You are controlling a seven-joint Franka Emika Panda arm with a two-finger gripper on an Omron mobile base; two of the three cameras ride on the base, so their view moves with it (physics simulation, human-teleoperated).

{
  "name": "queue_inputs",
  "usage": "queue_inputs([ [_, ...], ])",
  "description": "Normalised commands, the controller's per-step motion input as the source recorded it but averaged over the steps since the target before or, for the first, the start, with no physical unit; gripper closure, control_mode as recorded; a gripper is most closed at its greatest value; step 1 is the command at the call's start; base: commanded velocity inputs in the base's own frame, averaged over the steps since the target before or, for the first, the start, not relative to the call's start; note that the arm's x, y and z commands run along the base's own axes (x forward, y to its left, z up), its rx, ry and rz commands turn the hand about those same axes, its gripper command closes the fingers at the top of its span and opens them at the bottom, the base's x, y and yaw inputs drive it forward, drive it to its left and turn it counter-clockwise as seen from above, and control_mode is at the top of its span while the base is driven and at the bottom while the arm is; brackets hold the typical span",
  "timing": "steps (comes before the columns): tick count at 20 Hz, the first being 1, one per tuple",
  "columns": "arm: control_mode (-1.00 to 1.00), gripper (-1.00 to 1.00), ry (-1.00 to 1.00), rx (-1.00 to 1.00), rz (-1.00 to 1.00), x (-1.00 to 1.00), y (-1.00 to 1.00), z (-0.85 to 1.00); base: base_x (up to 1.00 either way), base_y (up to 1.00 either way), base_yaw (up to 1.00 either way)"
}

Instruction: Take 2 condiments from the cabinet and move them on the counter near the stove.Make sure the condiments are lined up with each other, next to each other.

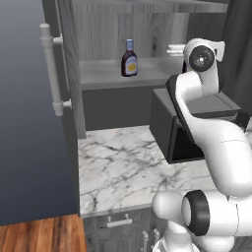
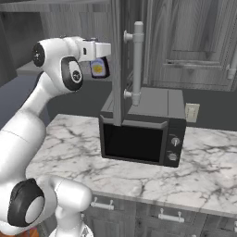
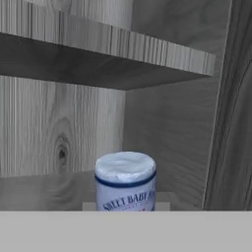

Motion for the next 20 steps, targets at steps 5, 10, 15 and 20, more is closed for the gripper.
queue_inputs([
  [5, -1.0, 1.0, 0.03, 0.0, 0.02, -0.9, 0.2, 0.0, 0.0, 0.0, 0.0],
  [10, -1.0, 1.0, 0.0, 0.02, 0.0, -0.76, 0.13, 0.0, 0.0, 0.0, 0.0],
  [15, -1.0, 1.0, 0.07, 0.02, 0.07, -0.75, 0.04, 0.0, 0.0, 0.0, 0.0],
  [20, -1.0, 1.0, 0.11, 0.0, 0.1, -0.63, 0.01, 0.0, 0.0, 0.0, 0.0],
])
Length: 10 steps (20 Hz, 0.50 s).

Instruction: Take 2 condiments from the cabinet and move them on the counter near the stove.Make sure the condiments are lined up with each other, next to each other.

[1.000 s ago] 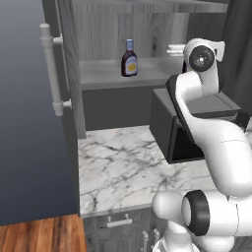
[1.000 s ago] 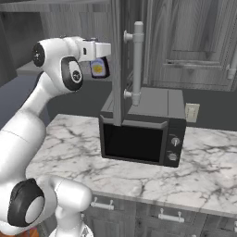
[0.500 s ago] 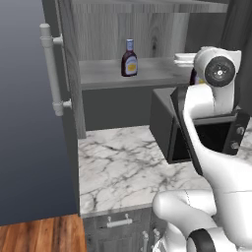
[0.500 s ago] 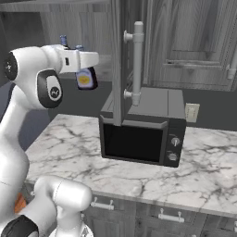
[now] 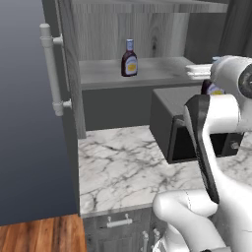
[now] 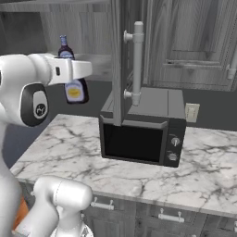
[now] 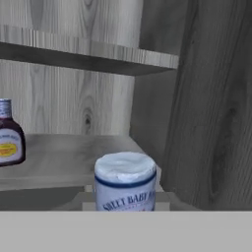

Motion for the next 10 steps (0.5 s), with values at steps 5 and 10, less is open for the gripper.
queue_inputs([
  [5, -1.0, 1.0, 0.05, 0.01, 0.11, -0.36, 0.09, -0.11, 0.0, 0.0, 0.0],
  [10, -1.0, 1.0, 0.02, 0.01, 0.15, -0.17, 0.12, -0.21, 0.0, 0.0, 0.0],
])
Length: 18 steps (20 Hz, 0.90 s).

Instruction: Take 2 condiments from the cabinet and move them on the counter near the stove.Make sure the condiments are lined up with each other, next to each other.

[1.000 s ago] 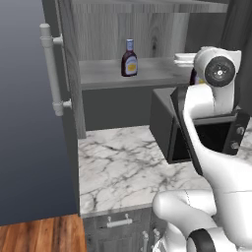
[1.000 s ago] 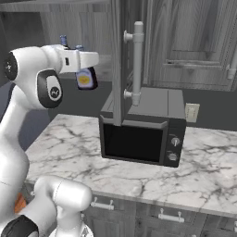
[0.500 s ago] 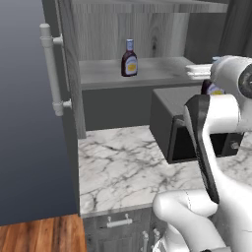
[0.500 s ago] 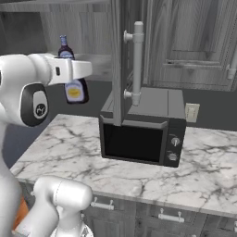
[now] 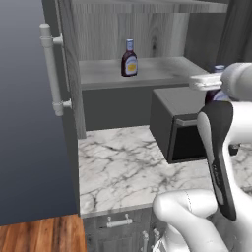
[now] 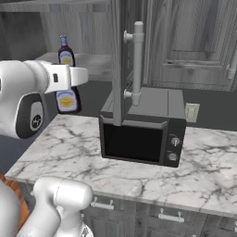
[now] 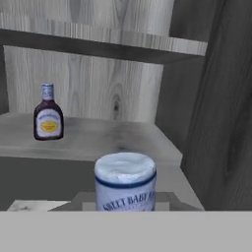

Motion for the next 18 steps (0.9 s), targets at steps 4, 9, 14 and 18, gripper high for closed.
queue_inputs([
  [4, -1.0, 1.0, 0.0, 0.01, 0.13, -0.24, 0.13, -0.08, 0.0, 0.0, 0.0],
  [9, -1.0, 1.0, 0.0, 0.0, 0.09, -0.4, 0.24, 0.0, 0.0, 0.0, 0.0],
  [14, -1.0, 1.0, 0.02, 0.0, 0.02, -0.34, 0.19, 0.0, 0.0, 0.0, 0.0],
  [18, -1.0, 1.0, 0.0, 0.0, 0.03, -0.37, 0.09, 0.0, 0.0, 0.0, 0.0],
])
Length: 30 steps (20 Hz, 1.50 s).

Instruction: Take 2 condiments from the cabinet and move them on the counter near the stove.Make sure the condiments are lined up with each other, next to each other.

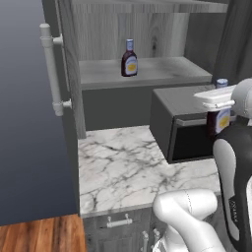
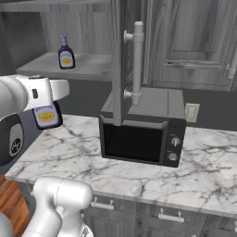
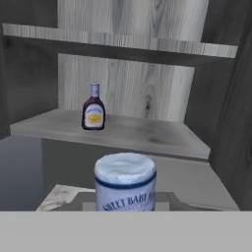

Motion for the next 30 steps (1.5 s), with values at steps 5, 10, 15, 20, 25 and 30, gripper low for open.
queue_inputs([
  [5, -1.0, 1.0, 0.04, 0.0, 0.04, -0.19, 0.0, -0.03, 0.0, 0.0, 0.0],
  [10, -1.0, 1.0, 0.09, 0.0, 0.04, -0.17, 0.0, -0.13, 0.0, 0.0, 0.0],
  [15, 1.0, 1.0, 0.0, 0.0, 0.0, 0.0, 0.0, 0.0, -0.01, 0.0, 0.02],
  [20, 1.0, 1.0, 0.0, 0.0, 0.0, 0.0, 0.0, 0.0, -0.17, 0.01, 0.01],
  [25, 1.0, 1.0, 0.0, 0.0, 0.0, 0.0, 0.0, 0.0, -0.32, 0.15, 0.02],
  [30, 1.0, 1.0, 0.0, 0.0, 0.0, 0.0, 0.0, 0.0, -0.24, 0.27, 0.19],
])
